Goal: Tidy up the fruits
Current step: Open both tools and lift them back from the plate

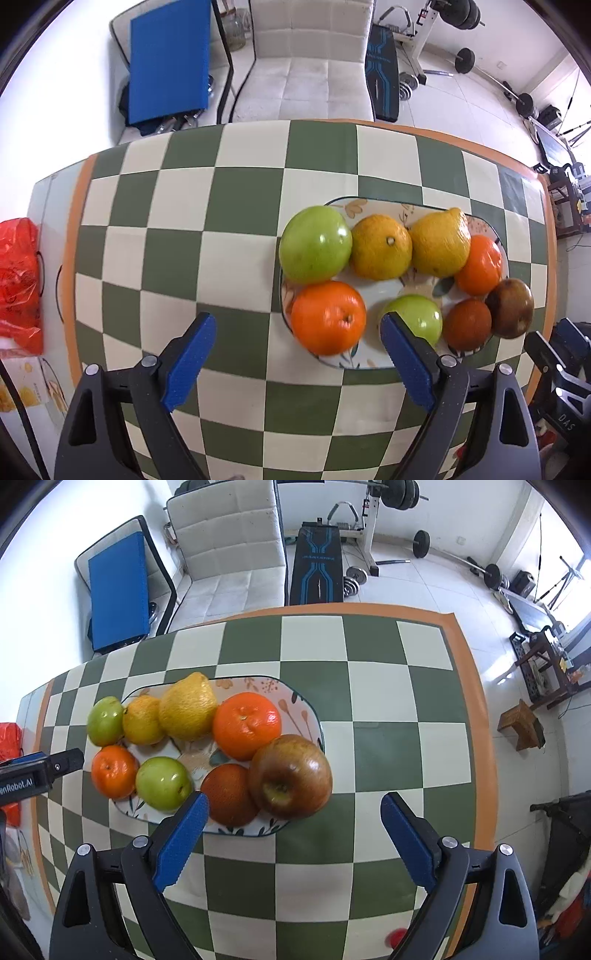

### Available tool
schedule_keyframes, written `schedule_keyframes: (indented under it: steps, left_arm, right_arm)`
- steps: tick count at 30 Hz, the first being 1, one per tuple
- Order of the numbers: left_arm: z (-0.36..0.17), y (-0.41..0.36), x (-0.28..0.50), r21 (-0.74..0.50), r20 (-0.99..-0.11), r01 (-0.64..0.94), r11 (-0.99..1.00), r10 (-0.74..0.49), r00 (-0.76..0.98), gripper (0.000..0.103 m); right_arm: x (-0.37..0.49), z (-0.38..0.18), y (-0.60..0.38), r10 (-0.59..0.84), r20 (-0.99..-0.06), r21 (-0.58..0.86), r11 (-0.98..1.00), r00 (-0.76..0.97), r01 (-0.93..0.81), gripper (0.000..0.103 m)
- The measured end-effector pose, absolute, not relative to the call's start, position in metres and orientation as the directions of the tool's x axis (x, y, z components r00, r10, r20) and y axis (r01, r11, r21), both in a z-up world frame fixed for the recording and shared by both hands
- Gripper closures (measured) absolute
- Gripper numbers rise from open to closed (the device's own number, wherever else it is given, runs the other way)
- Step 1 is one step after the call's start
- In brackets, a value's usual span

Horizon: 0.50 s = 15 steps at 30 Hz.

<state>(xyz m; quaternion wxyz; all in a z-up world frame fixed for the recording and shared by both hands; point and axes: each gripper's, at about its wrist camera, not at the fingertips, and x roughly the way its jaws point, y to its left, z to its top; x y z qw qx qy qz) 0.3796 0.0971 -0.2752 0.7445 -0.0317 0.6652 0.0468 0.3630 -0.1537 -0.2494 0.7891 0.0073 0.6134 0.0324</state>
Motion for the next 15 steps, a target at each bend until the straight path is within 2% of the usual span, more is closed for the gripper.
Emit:
schedule_keyframes:
  steps: [5,15]
  left_arm:
    - [-0.252,0.09,0.345,0.053,-0.977,-0.133,0.99,0.079,0.199,0.012]
    - [-0.194,0.073,0.297,0.028,-0.945,-0.127,0.992,0.068,0.32,0.012]
  right_arm:
    - [0.34,-0.228,-0.146,0.055,-0.957,0.036,0.997,0.286,-0.07,0.007]
    - [0.29,-0.176,-0.154,0.079,-0.926,0.056,0.996,0.37,-0.072,0.007]
